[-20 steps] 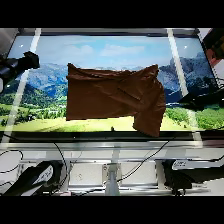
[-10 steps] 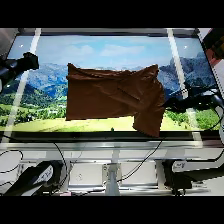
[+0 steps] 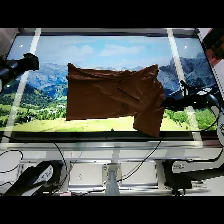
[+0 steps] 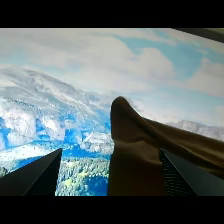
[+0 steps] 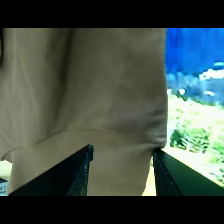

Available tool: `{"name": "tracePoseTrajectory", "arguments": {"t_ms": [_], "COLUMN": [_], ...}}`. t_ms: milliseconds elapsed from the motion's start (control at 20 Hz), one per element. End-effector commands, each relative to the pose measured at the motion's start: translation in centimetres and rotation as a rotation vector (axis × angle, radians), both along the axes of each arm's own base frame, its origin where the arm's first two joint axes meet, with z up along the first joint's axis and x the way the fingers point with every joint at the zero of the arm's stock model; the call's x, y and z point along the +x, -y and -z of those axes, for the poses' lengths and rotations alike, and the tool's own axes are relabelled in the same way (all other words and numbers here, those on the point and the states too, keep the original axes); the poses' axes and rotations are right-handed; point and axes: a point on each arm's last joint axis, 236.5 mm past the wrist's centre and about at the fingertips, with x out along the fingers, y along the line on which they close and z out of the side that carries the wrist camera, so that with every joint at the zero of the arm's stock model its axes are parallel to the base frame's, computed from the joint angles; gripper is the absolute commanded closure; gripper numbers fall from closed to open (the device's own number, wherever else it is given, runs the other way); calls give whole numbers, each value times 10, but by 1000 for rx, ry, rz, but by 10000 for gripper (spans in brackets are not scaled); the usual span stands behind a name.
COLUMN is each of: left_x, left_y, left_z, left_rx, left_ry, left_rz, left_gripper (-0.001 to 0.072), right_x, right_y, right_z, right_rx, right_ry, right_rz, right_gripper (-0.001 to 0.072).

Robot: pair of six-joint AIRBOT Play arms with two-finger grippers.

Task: Fold the clothes and pants, and hang the long-sleeved shirts on hangers.

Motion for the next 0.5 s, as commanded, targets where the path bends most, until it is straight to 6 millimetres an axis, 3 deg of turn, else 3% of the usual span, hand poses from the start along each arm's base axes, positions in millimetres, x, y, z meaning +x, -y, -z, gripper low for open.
{"name": "tracePoseTrajectory", "arguments": {"t_ms": [0, 200, 450], "left_x": [0, 0, 0], "left_y": [0, 0, 0], "left_z": [0, 0, 0], "left_rx": [1, 0, 0], "left_ry": [-1, -1, -1], "left_rz": [0, -1, -1], "left_gripper": [7, 7, 7], "right_x": [1, -7, -9], "right_y": [19, 42, 38], "right_z": [2, 0, -7], "right_rx": [-19, 16, 76], "right_ry": [-3, -31, -24], "right_rz": [66, 155, 152], "right_gripper": [304, 303, 303]}}
